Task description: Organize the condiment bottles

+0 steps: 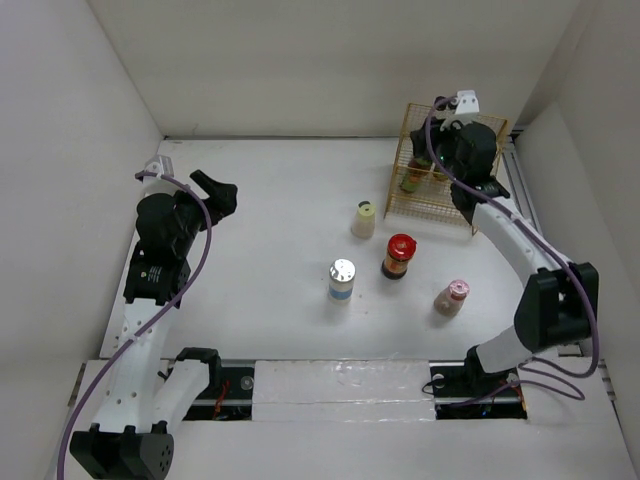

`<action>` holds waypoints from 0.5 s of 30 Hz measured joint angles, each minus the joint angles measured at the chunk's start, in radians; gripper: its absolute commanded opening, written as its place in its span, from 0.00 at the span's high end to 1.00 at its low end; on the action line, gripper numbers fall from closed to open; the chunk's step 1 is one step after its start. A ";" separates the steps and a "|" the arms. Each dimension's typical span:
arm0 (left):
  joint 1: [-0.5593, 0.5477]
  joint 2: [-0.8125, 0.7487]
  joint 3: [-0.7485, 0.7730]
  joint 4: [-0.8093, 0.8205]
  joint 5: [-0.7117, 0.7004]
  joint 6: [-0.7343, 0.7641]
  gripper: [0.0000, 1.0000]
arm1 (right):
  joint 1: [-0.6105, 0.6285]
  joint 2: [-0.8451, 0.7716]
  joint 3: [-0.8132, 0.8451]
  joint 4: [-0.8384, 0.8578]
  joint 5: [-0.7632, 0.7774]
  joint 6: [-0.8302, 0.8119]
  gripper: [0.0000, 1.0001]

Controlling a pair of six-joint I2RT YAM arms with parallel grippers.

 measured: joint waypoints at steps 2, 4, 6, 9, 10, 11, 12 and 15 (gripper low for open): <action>0.000 0.000 0.000 0.000 0.002 0.000 0.24 | 0.033 -0.072 -0.075 -0.006 -0.013 0.018 0.72; 0.000 0.000 0.000 0.000 0.005 0.000 0.24 | 0.099 -0.141 -0.152 -0.013 -0.020 0.028 0.76; 0.000 0.000 0.000 0.000 0.005 0.000 0.24 | 0.184 -0.194 -0.210 -0.032 -0.022 0.034 0.76; 0.000 -0.001 0.000 0.000 0.005 0.000 0.24 | 0.288 -0.264 -0.280 -0.087 -0.032 0.037 0.61; 0.000 -0.002 0.000 0.000 0.005 0.000 0.24 | 0.308 -0.288 -0.299 -0.110 -0.033 0.037 0.51; 0.000 -0.002 0.000 0.000 0.005 0.000 0.24 | 0.323 -0.315 -0.316 -0.141 -0.033 0.034 0.41; 0.000 -0.003 0.000 0.000 0.005 0.000 0.24 | 0.333 -0.338 -0.327 -0.171 -0.032 0.031 0.32; 0.000 -0.003 0.000 0.000 0.005 0.000 0.24 | 0.376 -0.402 -0.338 -0.264 -0.021 0.002 0.13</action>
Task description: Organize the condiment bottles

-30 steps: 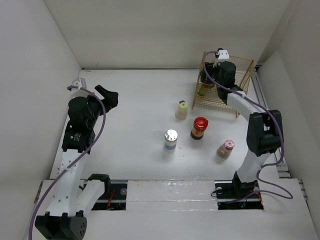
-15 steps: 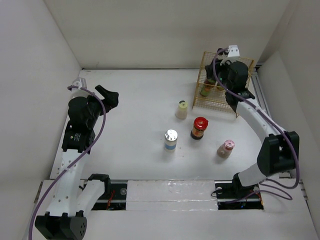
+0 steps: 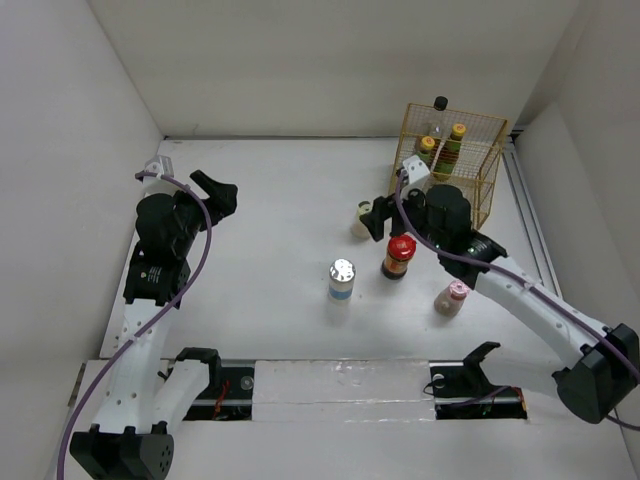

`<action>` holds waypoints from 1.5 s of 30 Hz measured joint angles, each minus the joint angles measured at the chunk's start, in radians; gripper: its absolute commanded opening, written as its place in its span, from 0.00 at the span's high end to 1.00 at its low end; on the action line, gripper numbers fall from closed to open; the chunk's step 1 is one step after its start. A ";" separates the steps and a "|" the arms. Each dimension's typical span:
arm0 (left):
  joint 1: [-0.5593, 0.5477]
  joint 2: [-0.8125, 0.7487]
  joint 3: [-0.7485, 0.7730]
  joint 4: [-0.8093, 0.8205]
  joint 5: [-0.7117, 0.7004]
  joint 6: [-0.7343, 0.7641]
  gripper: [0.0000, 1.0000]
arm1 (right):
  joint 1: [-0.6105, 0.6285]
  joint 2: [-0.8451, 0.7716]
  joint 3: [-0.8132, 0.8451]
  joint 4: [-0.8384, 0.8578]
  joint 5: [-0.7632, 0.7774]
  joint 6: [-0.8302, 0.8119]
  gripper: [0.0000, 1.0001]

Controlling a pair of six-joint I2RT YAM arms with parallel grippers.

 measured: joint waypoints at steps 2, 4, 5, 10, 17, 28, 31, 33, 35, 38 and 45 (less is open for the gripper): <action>0.000 0.000 0.000 0.000 0.000 0.000 0.24 | 0.046 -0.019 0.000 -0.056 0.006 -0.011 0.06; 0.000 0.000 0.000 0.000 0.000 0.000 0.24 | 0.094 -0.021 0.000 -0.108 0.000 -0.019 0.03; 0.000 0.000 0.000 0.000 0.000 0.000 0.24 | 0.118 -0.019 -0.001 -0.130 -0.010 -0.021 0.01; 0.000 0.000 0.000 0.000 0.000 0.000 0.24 | 0.233 -0.017 -0.029 -0.195 -0.050 -0.026 0.00; 0.000 0.000 0.000 0.000 0.000 0.000 0.24 | 0.288 0.045 -0.032 -0.211 -0.049 -0.026 0.00; 0.000 -0.012 0.000 0.000 0.000 0.000 0.24 | 0.290 0.188 -0.042 -0.129 -0.004 -0.015 0.49; 0.000 -0.013 0.000 0.000 0.001 0.000 0.24 | 0.293 0.183 -0.042 -0.123 0.031 -0.008 0.58; 0.000 -0.013 0.000 0.000 0.004 0.000 0.24 | 0.291 0.159 -0.040 -0.127 0.062 -0.008 0.61; 0.000 -0.013 0.000 0.000 0.006 0.000 0.24 | 0.278 0.106 -0.025 -0.132 0.095 -0.011 0.62; 0.000 -0.014 0.000 0.000 0.008 0.000 0.24 | 0.217 0.013 0.031 -0.114 0.118 -0.011 0.64; 0.000 -0.024 -0.001 0.000 0.008 0.000 0.24 | -0.110 -0.054 0.224 -0.002 0.185 -0.020 0.64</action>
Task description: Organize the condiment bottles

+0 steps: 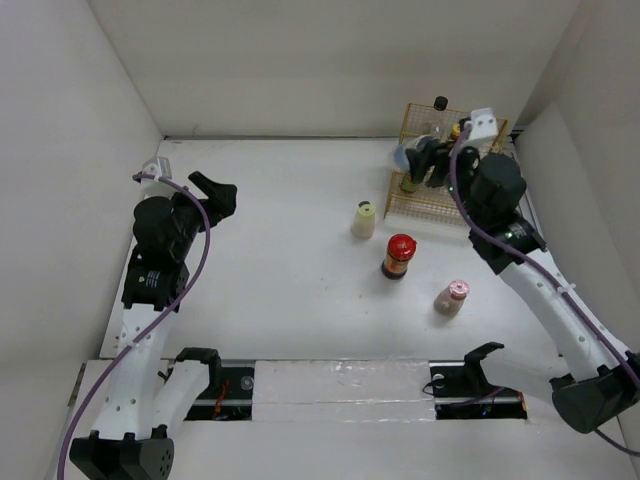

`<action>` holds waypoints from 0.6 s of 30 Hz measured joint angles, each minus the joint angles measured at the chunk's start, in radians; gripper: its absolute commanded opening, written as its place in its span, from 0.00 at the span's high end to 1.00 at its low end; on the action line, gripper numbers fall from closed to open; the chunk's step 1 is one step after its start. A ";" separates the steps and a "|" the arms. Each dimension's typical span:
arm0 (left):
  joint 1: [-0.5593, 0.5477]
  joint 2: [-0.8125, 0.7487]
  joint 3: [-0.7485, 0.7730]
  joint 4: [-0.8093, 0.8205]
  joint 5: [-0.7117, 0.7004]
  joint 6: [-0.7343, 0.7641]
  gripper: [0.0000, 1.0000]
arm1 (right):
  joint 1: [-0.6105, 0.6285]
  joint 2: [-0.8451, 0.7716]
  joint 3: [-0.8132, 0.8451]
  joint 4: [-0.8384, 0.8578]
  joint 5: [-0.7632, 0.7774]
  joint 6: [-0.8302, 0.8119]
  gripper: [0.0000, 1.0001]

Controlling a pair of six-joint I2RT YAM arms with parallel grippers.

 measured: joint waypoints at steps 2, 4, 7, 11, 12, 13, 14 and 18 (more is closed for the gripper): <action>0.000 -0.003 0.000 0.000 0.000 0.000 0.24 | -0.097 0.007 0.027 0.005 0.016 -0.010 0.64; 0.000 -0.006 0.000 0.000 0.000 0.000 0.24 | -0.180 0.028 0.047 0.001 0.009 -0.011 0.64; 0.000 -0.007 0.000 0.000 0.000 0.000 0.24 | -0.293 0.079 0.062 -0.012 -0.009 -0.015 0.64; 0.000 -0.007 0.000 0.000 0.000 0.000 0.24 | -0.399 0.165 0.064 -0.027 -0.060 -0.013 0.64; 0.000 -0.007 0.000 0.000 0.000 0.000 0.24 | -0.431 0.203 0.068 -0.027 -0.090 -0.008 0.64; 0.000 -0.007 0.000 0.000 0.000 0.000 0.24 | -0.441 0.219 0.070 -0.026 -0.105 -0.006 0.64; 0.000 -0.007 0.000 0.000 0.000 0.000 0.24 | -0.459 0.248 0.079 -0.031 -0.128 -0.006 0.64; 0.000 -0.006 0.000 0.000 0.000 0.000 0.24 | -0.500 0.329 0.123 -0.015 -0.190 0.002 0.65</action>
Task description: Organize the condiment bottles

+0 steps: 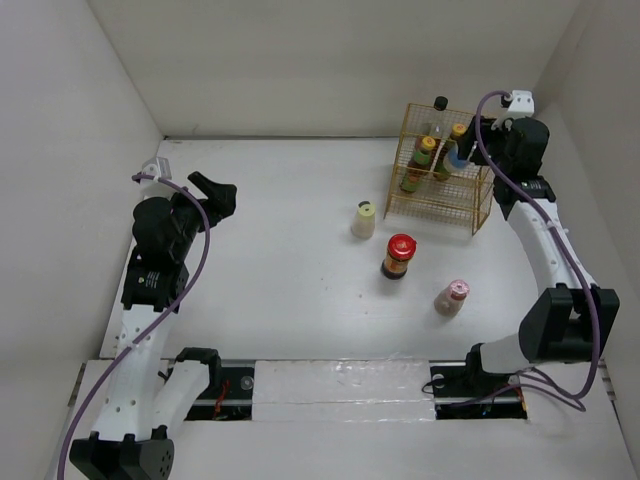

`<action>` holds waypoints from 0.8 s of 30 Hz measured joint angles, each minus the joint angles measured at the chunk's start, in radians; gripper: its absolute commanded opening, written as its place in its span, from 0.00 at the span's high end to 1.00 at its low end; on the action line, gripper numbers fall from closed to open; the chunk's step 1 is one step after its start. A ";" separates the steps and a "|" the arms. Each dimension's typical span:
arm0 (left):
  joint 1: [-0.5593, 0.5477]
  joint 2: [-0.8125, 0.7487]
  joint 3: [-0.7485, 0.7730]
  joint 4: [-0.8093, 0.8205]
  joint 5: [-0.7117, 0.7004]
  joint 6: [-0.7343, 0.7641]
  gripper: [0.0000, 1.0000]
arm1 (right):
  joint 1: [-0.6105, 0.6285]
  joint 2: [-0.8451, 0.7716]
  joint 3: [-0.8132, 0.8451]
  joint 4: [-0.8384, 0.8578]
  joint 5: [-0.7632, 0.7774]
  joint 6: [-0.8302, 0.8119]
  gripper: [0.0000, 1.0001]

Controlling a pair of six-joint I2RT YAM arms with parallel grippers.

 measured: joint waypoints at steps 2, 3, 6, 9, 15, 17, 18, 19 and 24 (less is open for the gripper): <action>0.000 0.001 0.000 0.000 0.000 0.000 0.24 | -0.003 0.008 0.011 0.000 -0.014 0.000 0.65; 0.000 0.002 0.000 0.000 0.000 0.000 0.24 | -0.005 0.008 0.014 0.001 -0.023 0.000 0.65; 0.000 0.003 0.000 0.000 0.000 0.000 0.24 | -0.006 0.019 0.026 0.008 -0.043 0.000 0.65; 0.000 0.005 0.000 0.000 0.000 0.000 0.24 | -0.006 0.052 0.039 0.023 -0.053 0.000 0.65; 0.000 0.007 0.000 0.000 0.000 0.000 0.24 | 0.008 0.154 0.040 0.026 -0.050 0.002 0.65; 0.000 0.010 0.000 0.000 0.000 0.000 0.24 | 0.014 0.181 0.040 0.024 -0.047 0.003 0.65; 0.000 0.011 0.000 0.000 0.000 0.000 0.24 | 0.016 0.195 0.040 0.024 -0.046 0.003 0.65; 0.000 0.013 0.000 0.000 0.000 0.000 0.24 | 0.021 0.205 0.040 0.025 -0.043 0.003 0.64; 0.000 0.015 0.000 0.000 0.000 0.000 0.24 | 0.041 0.250 0.040 0.035 -0.020 0.003 0.61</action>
